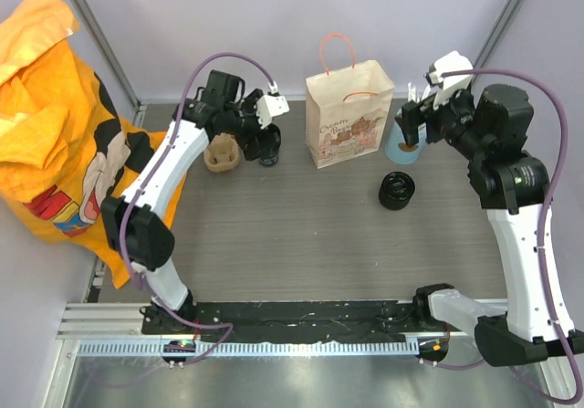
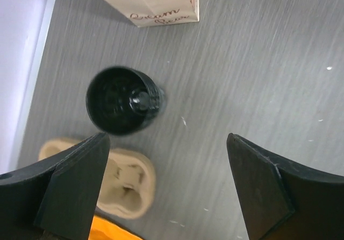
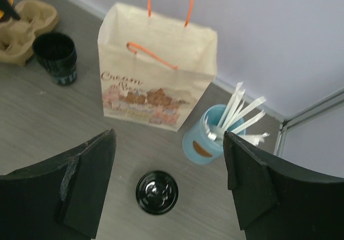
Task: Pack the takeout coffee
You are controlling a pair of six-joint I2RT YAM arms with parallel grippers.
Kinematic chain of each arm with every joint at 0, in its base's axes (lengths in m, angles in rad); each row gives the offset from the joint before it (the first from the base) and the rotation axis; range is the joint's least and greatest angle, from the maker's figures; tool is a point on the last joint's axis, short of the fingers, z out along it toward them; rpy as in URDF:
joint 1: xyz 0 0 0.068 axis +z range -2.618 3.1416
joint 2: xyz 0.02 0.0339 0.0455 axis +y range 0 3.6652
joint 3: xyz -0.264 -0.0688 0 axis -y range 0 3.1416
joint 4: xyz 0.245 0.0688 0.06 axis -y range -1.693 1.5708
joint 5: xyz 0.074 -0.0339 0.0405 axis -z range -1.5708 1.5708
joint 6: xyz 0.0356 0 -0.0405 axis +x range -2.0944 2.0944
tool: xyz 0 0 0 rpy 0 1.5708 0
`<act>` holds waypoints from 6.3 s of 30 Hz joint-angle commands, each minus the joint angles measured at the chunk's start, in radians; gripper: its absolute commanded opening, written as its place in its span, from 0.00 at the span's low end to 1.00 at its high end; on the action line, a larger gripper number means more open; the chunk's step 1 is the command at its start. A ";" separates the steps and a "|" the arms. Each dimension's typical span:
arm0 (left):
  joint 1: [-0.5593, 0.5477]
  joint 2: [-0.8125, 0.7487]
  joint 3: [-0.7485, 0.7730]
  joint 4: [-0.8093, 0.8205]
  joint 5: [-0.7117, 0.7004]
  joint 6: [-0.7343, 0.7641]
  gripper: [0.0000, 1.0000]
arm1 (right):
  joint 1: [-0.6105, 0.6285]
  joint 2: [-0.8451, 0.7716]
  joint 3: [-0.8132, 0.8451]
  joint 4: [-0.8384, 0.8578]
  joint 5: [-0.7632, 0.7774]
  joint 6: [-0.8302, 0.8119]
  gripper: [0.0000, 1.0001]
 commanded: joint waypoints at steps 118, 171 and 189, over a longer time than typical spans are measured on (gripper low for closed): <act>0.185 0.530 0.448 0.025 0.079 -0.348 0.18 | -0.049 -0.103 -0.218 -0.020 -0.216 0.035 0.86; 0.180 0.497 0.477 0.021 0.085 -0.404 0.00 | -0.055 -0.097 -0.207 -0.028 -0.239 0.038 0.86; 0.183 0.496 0.493 0.033 0.095 -0.461 0.00 | -0.055 -0.092 -0.207 -0.031 -0.245 0.036 0.86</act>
